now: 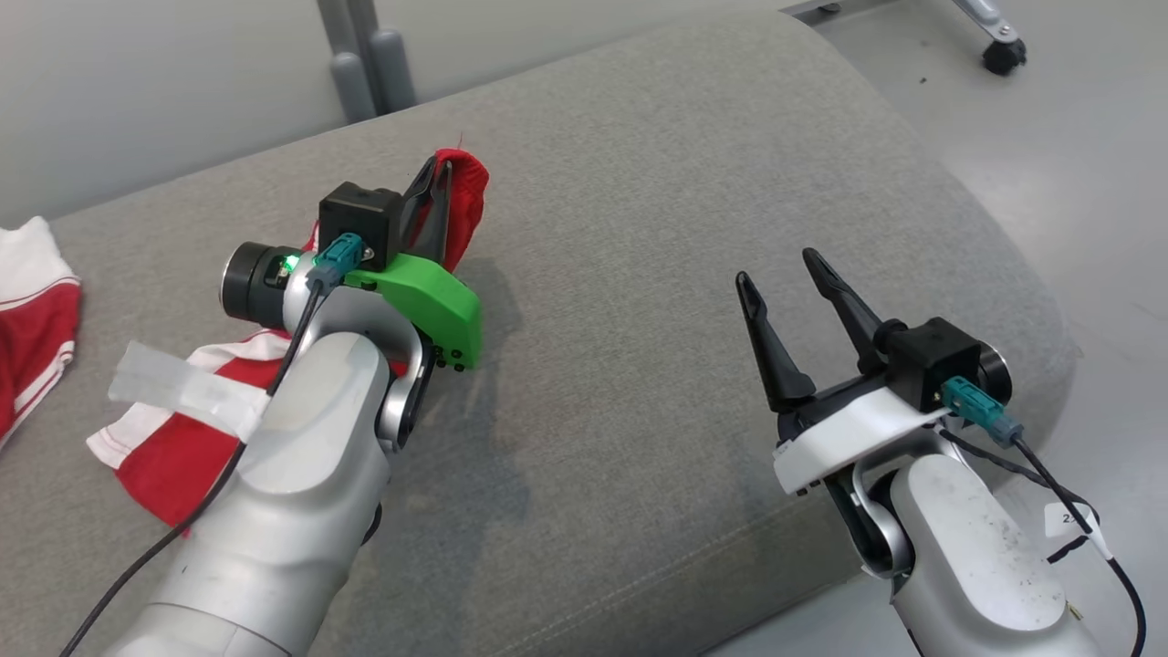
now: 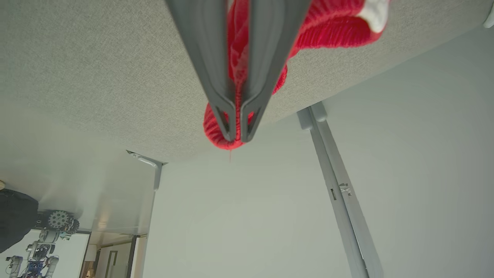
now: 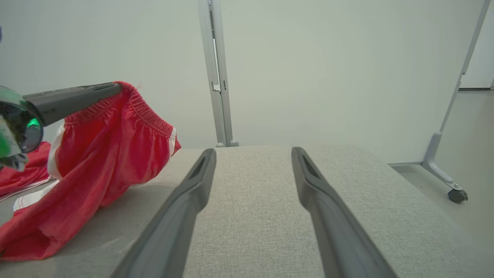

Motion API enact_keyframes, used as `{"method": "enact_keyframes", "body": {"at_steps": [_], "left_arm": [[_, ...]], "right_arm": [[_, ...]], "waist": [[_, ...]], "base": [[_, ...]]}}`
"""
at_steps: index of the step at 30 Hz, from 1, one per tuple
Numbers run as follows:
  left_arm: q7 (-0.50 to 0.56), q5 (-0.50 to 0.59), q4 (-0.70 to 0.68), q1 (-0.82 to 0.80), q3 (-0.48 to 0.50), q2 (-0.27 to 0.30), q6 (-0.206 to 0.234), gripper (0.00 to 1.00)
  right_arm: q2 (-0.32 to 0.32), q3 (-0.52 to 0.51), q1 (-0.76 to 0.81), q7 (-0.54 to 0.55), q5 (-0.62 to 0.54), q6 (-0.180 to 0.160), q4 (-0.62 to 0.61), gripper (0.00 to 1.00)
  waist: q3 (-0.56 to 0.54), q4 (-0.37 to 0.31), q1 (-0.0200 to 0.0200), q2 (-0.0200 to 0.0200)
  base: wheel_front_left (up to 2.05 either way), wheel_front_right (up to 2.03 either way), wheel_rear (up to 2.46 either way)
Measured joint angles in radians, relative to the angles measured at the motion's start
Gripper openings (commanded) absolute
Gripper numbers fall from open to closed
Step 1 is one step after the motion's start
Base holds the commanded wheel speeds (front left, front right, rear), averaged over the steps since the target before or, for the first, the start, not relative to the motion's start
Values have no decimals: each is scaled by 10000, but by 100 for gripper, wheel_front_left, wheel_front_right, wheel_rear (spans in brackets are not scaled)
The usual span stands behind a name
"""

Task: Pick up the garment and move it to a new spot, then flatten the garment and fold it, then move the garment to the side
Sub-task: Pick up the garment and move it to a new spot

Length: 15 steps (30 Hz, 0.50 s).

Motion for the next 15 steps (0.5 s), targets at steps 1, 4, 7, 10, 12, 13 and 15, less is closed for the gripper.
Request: {"method": "enact_keyframes", "body": {"at_steps": [1,4,7,10,12,13,15], "left_arm": [[36,19,73,-57,-29,4,15,0],[88,77,301,-219,-123,10,88,0],[173,155,635,-332,-157,12,105,0],[176,148,844,-332,-299,13,117,0],[171,136,918,-332,-481,13,117,40],[171,130,930,-332,-564,10,117,72],[159,44,945,-332,-725,13,117,100]], "right_arm": [[8,46,-1,0,0,4,-4,100],[56,194,-7,0,4,98,-10,100],[98,418,-45,0,27,247,10,100],[136,418,-46,0,150,265,12,100],[132,305,-46,0,234,255,12,100],[130,249,-46,0,267,253,12,100],[132,163,-48,0,291,251,17,100]], "waist": [[38,-137,0,0],[164,-555,0,0],[357,-1114,0,0],[518,-1506,0,0],[646,-1706,0,0],[722,-1773,0,0],[878,-1860,0,0]], "base": [[0,0,0],[0,0,0],[0,0,0],[0,0,0],[0,0,0],[0,0,0],[0,0,0]]}}
